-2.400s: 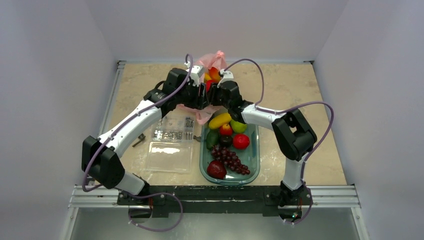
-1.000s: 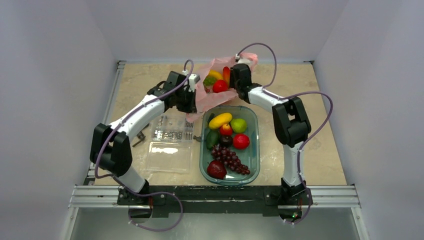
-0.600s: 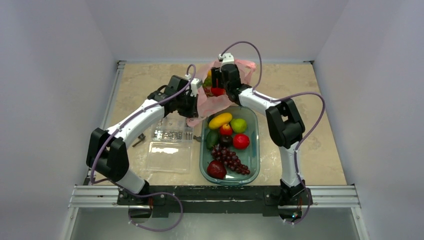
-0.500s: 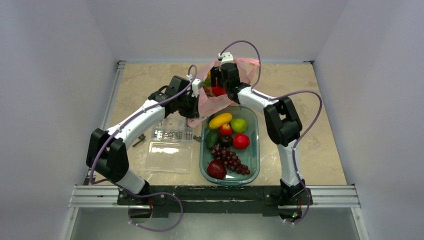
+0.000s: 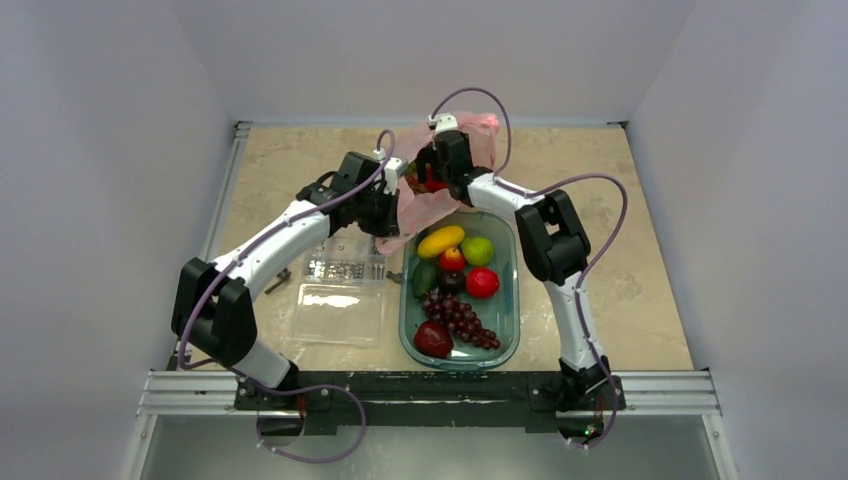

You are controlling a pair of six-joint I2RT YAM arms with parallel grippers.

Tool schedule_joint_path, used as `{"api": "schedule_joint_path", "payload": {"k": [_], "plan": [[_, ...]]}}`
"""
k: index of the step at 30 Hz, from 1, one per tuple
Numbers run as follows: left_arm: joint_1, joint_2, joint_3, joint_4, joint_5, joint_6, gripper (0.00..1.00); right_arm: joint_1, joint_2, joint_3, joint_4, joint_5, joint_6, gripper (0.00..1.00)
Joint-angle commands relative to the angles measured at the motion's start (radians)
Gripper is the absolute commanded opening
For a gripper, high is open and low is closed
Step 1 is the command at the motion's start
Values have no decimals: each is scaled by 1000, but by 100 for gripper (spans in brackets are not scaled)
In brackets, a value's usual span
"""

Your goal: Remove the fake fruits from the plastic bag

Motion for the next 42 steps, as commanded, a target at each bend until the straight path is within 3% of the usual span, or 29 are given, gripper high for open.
{"api": "schedule_joint_path", "payload": {"k": [1, 5, 13, 22, 36, 42], "plan": [[-8, -44, 7, 11, 11, 16, 0, 1, 24, 65, -25, -20, -16, 87], [-8, -45, 7, 13, 13, 17, 0, 2, 40, 84, -34, -13, -5, 83], [-10, -34, 7, 17, 7, 16, 0, 13, 10, 102, -56, 3, 2, 44], [-9, -34, 8, 20, -13, 17, 0, 22, -137, 24, -82, -1, -4, 21], [-10, -47, 7, 44, 7, -10, 0, 49, -506, -239, -175, -143, 201, 14], [-10, -35, 16, 55, 61, -54, 0, 98, -766, -399, -360, -141, 246, 14]]}}
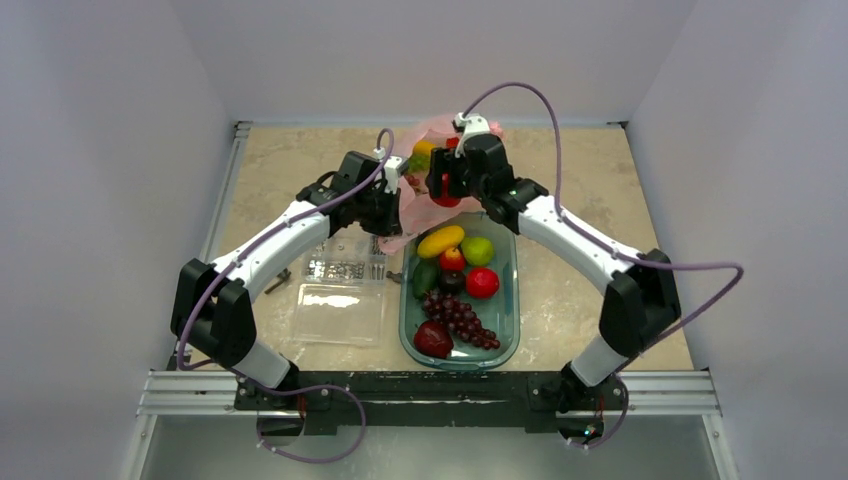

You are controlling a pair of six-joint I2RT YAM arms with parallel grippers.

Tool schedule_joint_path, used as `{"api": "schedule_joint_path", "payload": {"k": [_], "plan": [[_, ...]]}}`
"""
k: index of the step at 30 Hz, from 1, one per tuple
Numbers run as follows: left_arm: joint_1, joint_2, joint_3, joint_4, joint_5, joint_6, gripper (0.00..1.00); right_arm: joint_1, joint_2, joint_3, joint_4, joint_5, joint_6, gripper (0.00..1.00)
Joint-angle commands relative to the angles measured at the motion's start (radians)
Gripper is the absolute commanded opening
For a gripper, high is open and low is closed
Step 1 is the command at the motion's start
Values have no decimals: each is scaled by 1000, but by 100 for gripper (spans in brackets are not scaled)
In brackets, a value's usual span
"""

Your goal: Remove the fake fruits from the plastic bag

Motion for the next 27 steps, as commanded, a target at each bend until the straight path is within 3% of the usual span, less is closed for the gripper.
{"api": "schedule_joint_path", "payload": {"k": [1, 12, 20, 27], "plan": [[-5, -28, 16, 43, 59, -42, 0, 36, -213, -105, -156, -20, 68, 14], [-4, -36, 8, 45, 82, -53, 0, 147, -573, -531, -386, 39, 226, 14], [-6, -41, 3, 39, 95, -43, 0, 205, -643, -686, -374, 91, 332, 19], [-11, -21, 19, -4, 82, -52, 0, 207, -644, -691, -374, 104, 313, 57]]}}
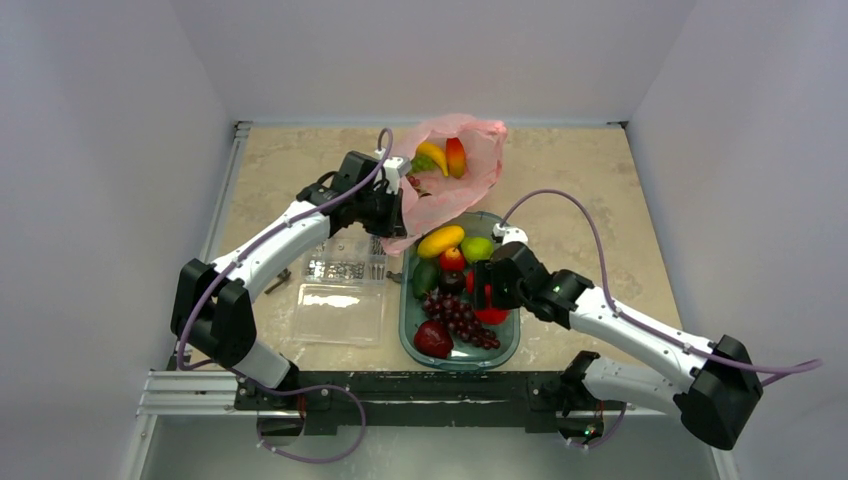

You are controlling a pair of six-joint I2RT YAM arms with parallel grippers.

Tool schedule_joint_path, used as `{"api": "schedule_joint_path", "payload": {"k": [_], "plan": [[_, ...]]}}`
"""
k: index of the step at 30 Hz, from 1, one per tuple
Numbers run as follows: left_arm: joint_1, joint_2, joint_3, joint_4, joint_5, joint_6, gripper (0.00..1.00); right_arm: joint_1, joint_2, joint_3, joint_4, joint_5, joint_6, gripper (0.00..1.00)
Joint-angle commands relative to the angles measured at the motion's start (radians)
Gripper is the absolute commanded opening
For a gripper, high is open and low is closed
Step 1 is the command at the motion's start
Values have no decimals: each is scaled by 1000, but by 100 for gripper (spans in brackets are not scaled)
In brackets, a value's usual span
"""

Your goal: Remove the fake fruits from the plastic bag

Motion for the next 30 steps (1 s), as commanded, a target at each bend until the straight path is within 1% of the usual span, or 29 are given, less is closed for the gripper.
{"api": "schedule_joint_path", "payload": {"k": [1, 4, 10, 12, 16, 19, 20, 22, 23, 25, 28, 30], "plan": [[-10, -20, 22, -15, 12, -6, 0, 5, -17, 22, 17, 30, 6, 61], [-10, -24, 27, -31, 3, 11, 0, 5, -14, 57, 18, 27, -13, 73], [-9, -25, 0, -15, 8, 31, 0, 5, 27, 176, 10, 33, -98, 89], [-11, -25, -12, -9, 3, 42, 0, 5, 56, 216, -21, 40, -122, 92], [-11, -30, 2, -29, -21, 62, 0, 5, 73, 236, -29, 44, -154, 93], [-12, -32, 0, -24, -25, 56, 0, 4, 90, 266, 51, 87, -182, 90], [-11, -29, 0, -21, -19, 51, 0, 5, 109, 294, 76, 103, -199, 87], [-12, -24, -4, -13, -8, 36, 0, 5, 160, 357, 147, 147, -238, 79], [-13, -24, -9, -4, 0, 29, 0, 4, 192, 388, 188, 158, -254, 74], [-11, -23, -16, 12, 15, 17, 0, 4, 261, 442, 280, 171, -300, 69], [-14, -22, -22, 17, 23, 11, 0, 2, 401, 530, 397, 255, -395, 60], [-15, -23, -26, 19, 18, 14, 0, -8, 497, 585, 462, 307, -442, 57]]}}
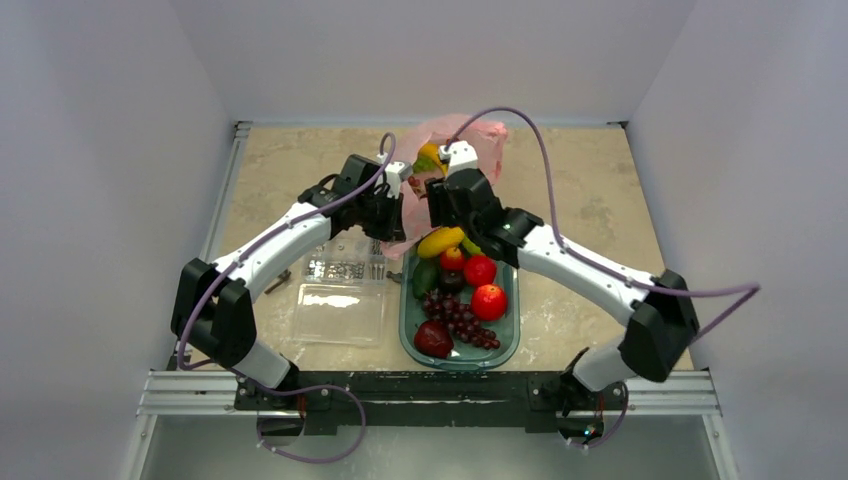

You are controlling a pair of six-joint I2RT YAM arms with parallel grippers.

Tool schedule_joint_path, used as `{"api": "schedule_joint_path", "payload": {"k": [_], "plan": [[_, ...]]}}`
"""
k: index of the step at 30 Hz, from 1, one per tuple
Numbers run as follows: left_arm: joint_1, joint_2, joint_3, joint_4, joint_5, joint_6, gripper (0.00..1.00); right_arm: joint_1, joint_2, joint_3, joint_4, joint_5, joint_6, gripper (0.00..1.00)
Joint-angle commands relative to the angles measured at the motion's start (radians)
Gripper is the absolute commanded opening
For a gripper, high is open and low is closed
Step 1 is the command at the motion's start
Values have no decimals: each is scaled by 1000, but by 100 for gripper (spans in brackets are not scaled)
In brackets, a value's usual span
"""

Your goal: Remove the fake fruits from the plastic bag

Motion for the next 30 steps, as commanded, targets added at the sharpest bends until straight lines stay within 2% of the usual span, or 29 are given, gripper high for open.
{"api": "schedule_joint_path", "payload": {"k": [1, 10, 19, 25, 30], "plan": [[-9, -23, -15, 31, 19, -11, 0, -19, 179, 137, 236, 143, -158, 56], [-11, -28, -17, 43, 0, -12, 0, -133, 538, 410, 350, 121, -246, 48], [-10, -8, -7, 61, -4, -18, 0, -215, 687, 480, 401, 74, -288, 48], [-10, -12, -11, 65, 3, -22, 0, -273, 768, 541, 414, 4, -322, 51], [-11, 8, -4, 64, 14, -24, 0, -301, 835, 607, 409, -17, -334, 59]]}}
